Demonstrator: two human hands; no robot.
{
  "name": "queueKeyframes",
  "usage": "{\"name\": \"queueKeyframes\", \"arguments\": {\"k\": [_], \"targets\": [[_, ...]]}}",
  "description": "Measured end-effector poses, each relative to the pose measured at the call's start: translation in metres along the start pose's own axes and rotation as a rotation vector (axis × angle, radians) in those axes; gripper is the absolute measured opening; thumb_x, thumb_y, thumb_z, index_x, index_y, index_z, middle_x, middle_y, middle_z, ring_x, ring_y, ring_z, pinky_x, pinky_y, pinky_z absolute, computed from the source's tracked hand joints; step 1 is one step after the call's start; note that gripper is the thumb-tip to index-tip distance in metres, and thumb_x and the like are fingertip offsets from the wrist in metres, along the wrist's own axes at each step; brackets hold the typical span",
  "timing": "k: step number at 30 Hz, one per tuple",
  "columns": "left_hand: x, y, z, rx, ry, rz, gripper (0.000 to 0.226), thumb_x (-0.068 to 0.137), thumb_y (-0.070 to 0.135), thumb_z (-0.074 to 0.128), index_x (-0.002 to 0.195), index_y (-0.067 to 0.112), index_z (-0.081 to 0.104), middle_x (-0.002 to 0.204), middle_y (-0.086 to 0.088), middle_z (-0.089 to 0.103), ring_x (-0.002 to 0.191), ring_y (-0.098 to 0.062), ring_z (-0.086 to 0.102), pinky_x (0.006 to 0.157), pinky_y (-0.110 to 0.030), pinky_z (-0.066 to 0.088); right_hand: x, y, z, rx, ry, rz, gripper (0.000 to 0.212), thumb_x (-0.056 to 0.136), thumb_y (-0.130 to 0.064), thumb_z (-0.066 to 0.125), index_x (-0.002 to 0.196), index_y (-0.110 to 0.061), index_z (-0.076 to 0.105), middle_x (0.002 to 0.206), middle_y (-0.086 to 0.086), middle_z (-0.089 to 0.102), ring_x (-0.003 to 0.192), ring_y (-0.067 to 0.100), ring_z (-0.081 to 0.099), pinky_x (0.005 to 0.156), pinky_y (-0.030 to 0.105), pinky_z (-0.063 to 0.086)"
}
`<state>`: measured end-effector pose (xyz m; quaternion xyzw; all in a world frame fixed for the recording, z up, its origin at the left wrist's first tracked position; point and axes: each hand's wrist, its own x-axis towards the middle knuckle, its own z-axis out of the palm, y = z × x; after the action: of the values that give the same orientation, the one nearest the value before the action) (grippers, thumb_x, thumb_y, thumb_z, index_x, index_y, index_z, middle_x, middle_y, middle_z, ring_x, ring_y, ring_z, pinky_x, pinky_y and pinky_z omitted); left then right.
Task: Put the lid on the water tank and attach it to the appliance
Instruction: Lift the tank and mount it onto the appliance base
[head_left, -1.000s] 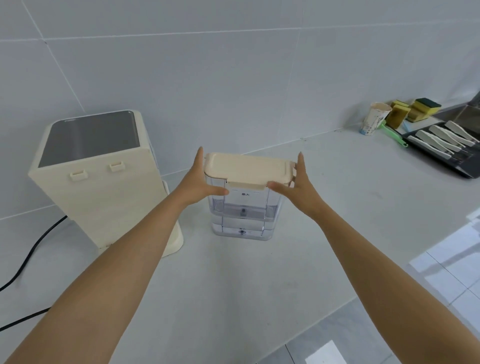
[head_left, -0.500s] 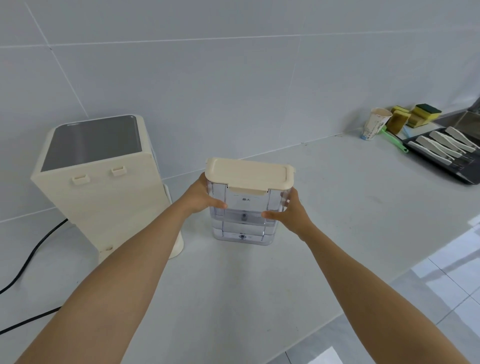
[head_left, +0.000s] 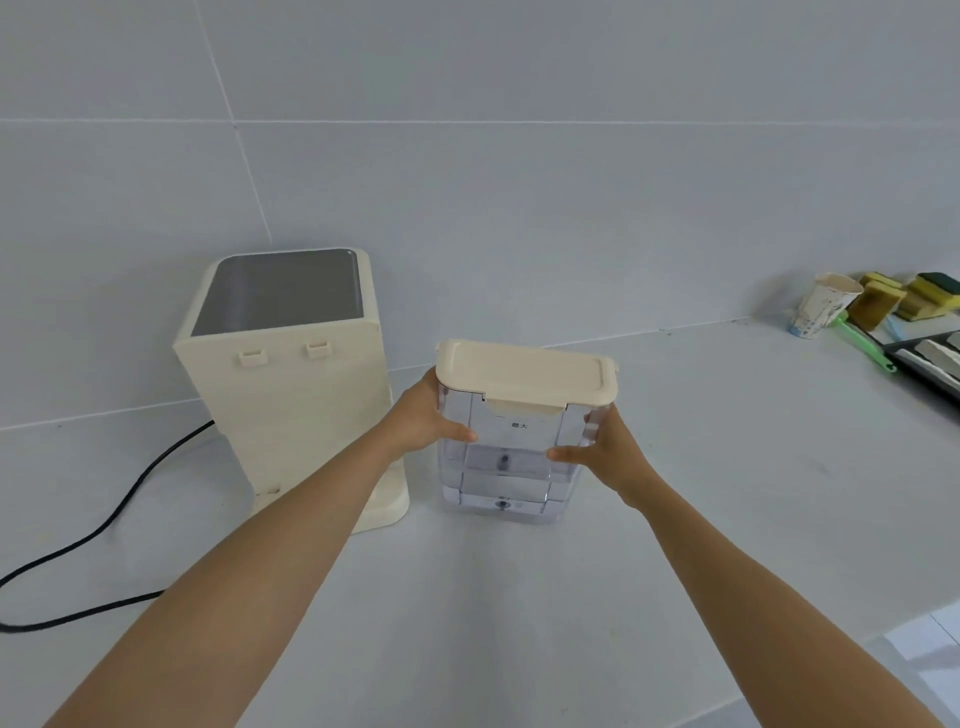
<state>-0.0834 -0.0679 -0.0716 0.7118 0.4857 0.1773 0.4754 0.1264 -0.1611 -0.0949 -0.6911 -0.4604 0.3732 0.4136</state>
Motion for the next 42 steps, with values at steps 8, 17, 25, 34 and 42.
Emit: {"name": "queueKeyframes", "arguments": {"k": [8, 17, 25, 34, 42], "targets": [[-0.035, 0.005, -0.046, -0.034, 0.181, -0.040, 0.081, 0.065, 0.003, 0.078, 0.134, 0.007, 0.036, 0.135, -0.016, 0.048, 0.130, -0.028, 0.041, 0.095, -0.026, 0.034, 0.008, -0.046, 0.025, -0.014, -0.121, -0.066, 0.088, 0.065, -0.010, 0.079, 0.137, -0.020, 0.029, 0.117, -0.004, 0.040, 0.113, 0.016, 0.040, 0.090, 0.030, 0.035], [-0.076, 0.002, -0.092, -0.017, 0.336, -0.100, 0.082, 0.063, 0.003, 0.080, 0.133, 0.010, 0.038, 0.116, -0.010, 0.054, 0.116, -0.018, 0.046, 0.088, -0.023, 0.035, 0.018, -0.085, 0.067, -0.010, -0.261, -0.116, 0.088, 0.060, -0.012, 0.082, 0.134, -0.019, 0.035, 0.113, 0.003, 0.044, 0.106, 0.022, 0.047, 0.086, 0.030, 0.038], [-0.107, -0.007, -0.124, -0.055, 0.424, -0.159, 0.079, 0.065, 0.001, 0.078, 0.133, 0.013, 0.040, 0.127, -0.014, 0.053, 0.105, -0.017, 0.047, 0.087, -0.023, 0.036, 0.017, -0.116, 0.107, 0.027, -0.362, -0.175, 0.076, 0.060, -0.003, 0.080, 0.126, -0.019, 0.045, 0.108, -0.005, 0.061, 0.108, 0.019, 0.055, 0.078, 0.021, 0.043], [-0.117, -0.022, -0.141, -0.172, 0.466, -0.199, 0.083, 0.062, -0.005, 0.079, 0.134, 0.012, 0.041, 0.127, 0.002, 0.052, 0.107, -0.008, 0.042, 0.091, -0.024, 0.038, 0.021, -0.132, 0.134, 0.110, -0.422, -0.122, 0.052, 0.066, 0.005, 0.075, 0.099, -0.020, 0.042, 0.080, -0.016, 0.053, 0.074, 0.002, 0.052, 0.073, 0.021, 0.043], [-0.114, -0.032, -0.151, -0.243, 0.494, -0.188, 0.078, 0.061, -0.011, 0.077, 0.128, 0.013, 0.048, 0.109, 0.010, 0.051, 0.107, -0.007, 0.044, 0.087, -0.023, 0.038, 0.025, -0.136, 0.151, 0.132, -0.440, -0.105, 0.055, 0.062, 0.004, 0.077, 0.106, -0.018, 0.052, 0.103, 0.003, 0.062, 0.085, 0.012, 0.059, 0.063, 0.015, 0.043]]}}
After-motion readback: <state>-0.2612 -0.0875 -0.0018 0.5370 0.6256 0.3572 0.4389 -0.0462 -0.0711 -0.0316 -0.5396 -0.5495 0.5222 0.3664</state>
